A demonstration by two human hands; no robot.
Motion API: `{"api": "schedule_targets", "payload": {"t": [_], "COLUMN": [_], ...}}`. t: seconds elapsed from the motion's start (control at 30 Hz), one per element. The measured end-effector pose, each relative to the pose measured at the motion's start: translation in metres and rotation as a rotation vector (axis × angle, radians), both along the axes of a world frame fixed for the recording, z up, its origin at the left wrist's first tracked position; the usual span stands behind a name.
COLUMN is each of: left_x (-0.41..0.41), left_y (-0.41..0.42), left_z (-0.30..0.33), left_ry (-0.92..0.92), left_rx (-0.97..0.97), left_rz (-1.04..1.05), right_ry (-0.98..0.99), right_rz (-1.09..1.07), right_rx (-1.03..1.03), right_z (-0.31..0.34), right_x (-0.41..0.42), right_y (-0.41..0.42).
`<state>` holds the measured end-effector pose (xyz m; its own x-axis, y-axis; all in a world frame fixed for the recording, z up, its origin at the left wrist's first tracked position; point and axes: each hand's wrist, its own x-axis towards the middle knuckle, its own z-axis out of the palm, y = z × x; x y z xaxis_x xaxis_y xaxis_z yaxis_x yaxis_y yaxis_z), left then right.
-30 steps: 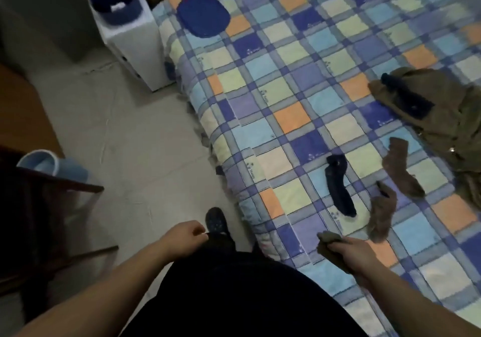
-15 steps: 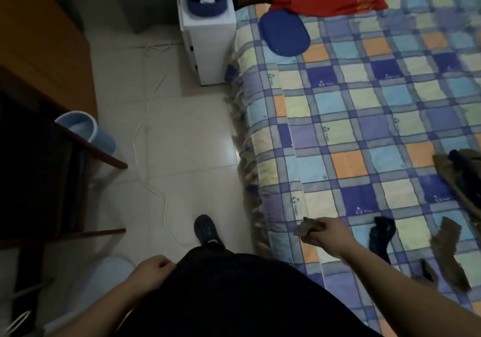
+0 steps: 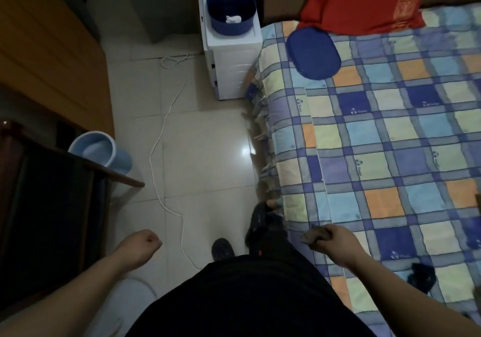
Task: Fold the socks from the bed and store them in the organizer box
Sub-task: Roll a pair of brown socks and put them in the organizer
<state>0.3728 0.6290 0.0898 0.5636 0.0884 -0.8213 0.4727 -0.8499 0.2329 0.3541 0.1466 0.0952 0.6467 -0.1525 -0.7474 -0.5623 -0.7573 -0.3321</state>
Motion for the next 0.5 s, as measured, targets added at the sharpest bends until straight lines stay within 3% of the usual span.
{"api": "schedule_targets", "payload": {"t": [0.13,0.23,0.4,0.5], "left_x": [0.056,0.104,0.191,0.238], "left_y": [-0.03,-0.062,-0.103,-0.117], "left_z": [-0.003,0.006,0.026,0.032], "left_ry": [-0.038,-0.045,-0.063,-0.14], "left_rx": [0.0,0.0,-0.06,-0.087], "left_rz": [0.074,0.009,-0.01,0.091], "right_ry": [0.059,0.114,0.106,0.048], "right_rz": [0.027,0.064,0.154,0.134], "right_rx": [-0.053,-0.074,-0.059,-0.005], "right_z": [-0.02,-0.03,-0.027,-0.017], "right_x": [0.036,0.08,0.186,0.259], "right_y": [-0.025,-0.044,-0.055,-0.051]}}
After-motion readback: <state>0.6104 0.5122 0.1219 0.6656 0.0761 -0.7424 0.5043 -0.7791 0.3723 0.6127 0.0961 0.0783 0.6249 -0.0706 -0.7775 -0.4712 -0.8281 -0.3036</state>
